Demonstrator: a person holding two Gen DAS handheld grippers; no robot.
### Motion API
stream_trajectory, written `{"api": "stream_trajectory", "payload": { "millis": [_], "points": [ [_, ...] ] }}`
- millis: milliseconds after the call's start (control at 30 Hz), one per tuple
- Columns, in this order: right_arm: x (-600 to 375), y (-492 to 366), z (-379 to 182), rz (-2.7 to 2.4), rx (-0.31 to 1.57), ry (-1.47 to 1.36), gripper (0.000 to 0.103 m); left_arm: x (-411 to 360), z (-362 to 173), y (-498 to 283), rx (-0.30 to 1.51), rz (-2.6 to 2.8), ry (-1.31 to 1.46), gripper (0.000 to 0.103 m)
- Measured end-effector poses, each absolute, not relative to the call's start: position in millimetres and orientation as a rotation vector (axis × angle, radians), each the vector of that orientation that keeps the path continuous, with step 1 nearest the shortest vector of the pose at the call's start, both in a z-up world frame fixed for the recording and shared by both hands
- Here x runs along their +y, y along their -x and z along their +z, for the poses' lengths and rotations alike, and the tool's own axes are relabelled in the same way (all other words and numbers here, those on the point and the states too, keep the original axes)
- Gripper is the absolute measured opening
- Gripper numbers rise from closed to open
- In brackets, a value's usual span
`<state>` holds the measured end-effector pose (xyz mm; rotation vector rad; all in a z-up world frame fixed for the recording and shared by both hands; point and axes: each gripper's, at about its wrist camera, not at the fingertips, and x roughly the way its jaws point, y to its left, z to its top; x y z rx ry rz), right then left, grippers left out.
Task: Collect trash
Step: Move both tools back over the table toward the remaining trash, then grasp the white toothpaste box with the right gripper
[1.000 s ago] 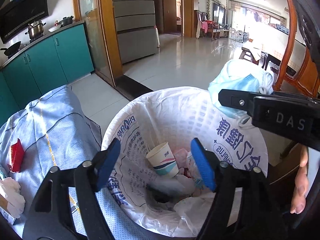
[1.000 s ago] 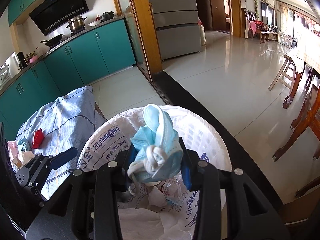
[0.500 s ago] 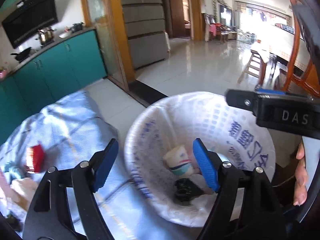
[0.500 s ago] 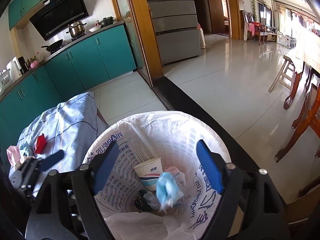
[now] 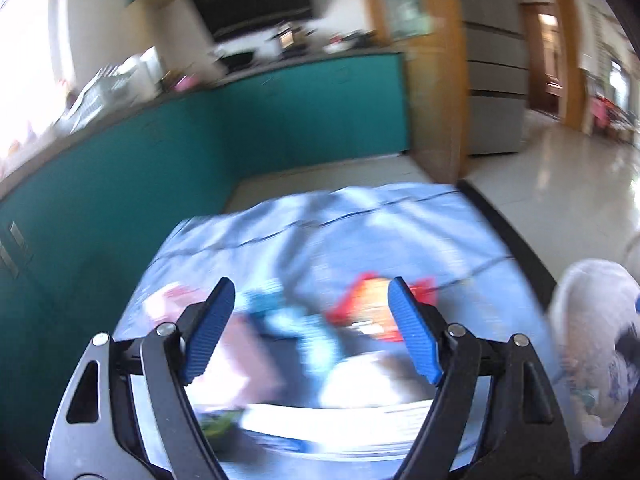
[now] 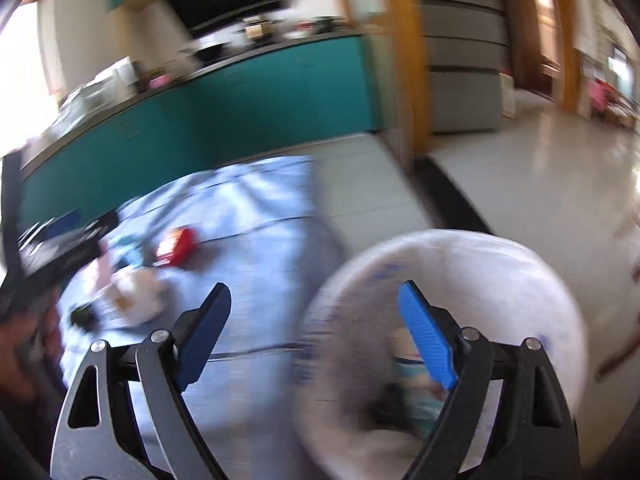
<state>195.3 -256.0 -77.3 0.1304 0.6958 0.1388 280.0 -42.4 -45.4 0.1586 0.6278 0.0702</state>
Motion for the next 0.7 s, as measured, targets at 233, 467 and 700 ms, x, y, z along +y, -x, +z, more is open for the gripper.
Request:
{"api": "stream_trajectory", "payload": {
  "millis": [233,467,700],
  "points": [
    [-125,-224,-70,0.463,0.745,0.142,0.088,71,-52,-302,0.751,0.196,0.036,0.088],
    [-82,-235,-95,0.632,0.848,0.147,0.088,102,-58,-297,0.776,0.232,0.047,0.089],
    [-85,-204,-98,0.766,0.880,0.129,0.088,102,-66,-299,0.815,0.208,0.036,0.089]
  ]
}}
